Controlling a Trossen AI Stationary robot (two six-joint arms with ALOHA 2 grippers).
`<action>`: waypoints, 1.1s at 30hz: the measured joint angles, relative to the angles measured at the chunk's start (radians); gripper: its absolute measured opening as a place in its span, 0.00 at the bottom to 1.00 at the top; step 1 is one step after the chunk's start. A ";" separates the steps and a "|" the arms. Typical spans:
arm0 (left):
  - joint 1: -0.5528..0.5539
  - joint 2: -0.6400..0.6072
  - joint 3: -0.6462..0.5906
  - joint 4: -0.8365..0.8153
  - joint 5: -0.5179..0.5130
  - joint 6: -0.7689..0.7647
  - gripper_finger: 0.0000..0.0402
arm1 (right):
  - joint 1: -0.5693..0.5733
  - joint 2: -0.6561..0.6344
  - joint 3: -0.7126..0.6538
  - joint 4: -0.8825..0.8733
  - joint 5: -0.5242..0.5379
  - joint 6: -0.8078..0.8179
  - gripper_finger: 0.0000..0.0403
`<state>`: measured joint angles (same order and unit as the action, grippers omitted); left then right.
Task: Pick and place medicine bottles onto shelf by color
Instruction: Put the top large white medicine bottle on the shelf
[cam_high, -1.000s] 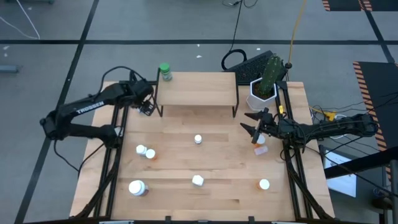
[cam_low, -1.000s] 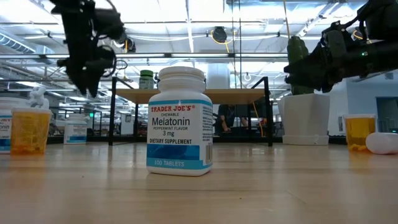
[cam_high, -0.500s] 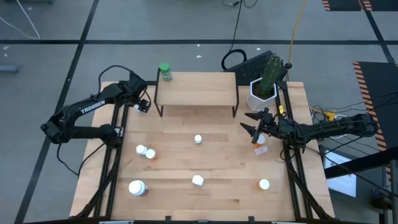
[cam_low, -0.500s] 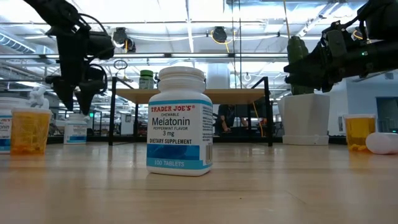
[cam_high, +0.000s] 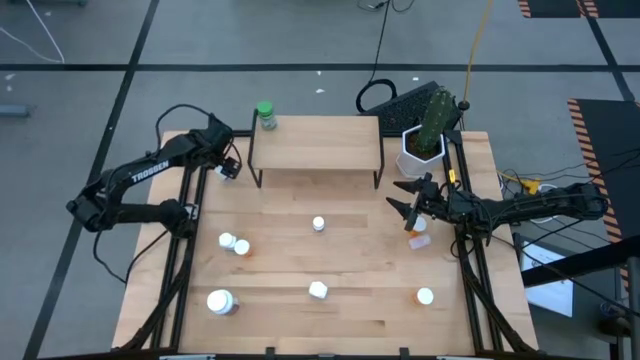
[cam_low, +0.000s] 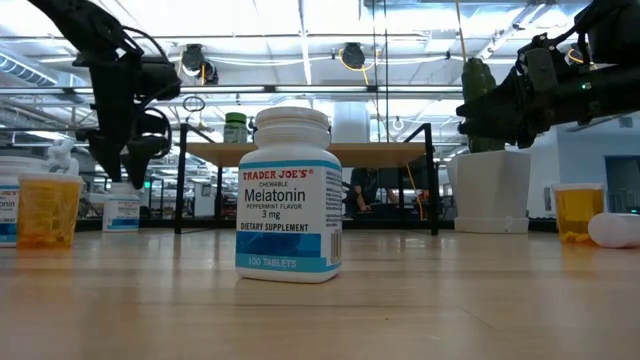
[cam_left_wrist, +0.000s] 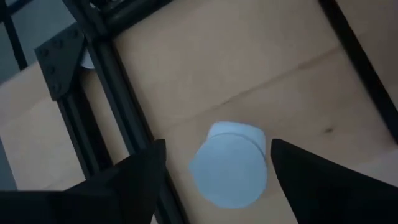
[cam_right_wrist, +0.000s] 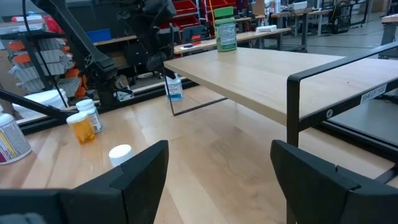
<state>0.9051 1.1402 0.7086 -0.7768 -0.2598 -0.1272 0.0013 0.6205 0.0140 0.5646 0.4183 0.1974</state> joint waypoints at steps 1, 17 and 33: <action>0.000 0.001 0.000 0.000 0.005 0.002 0.71 | 0.000 0.000 0.000 0.000 0.000 0.000 0.69; 0.015 0.020 -0.052 0.031 0.050 0.003 0.70 | 0.000 0.000 0.000 0.000 0.000 0.000 0.69; 0.008 0.005 -0.042 -0.016 0.051 -0.060 0.48 | 0.000 0.000 0.000 0.000 -0.001 0.000 0.69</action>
<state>0.9128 1.1455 0.6666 -0.7929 -0.2092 -0.1873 0.0013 0.6203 0.0139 0.5648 0.4175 0.1978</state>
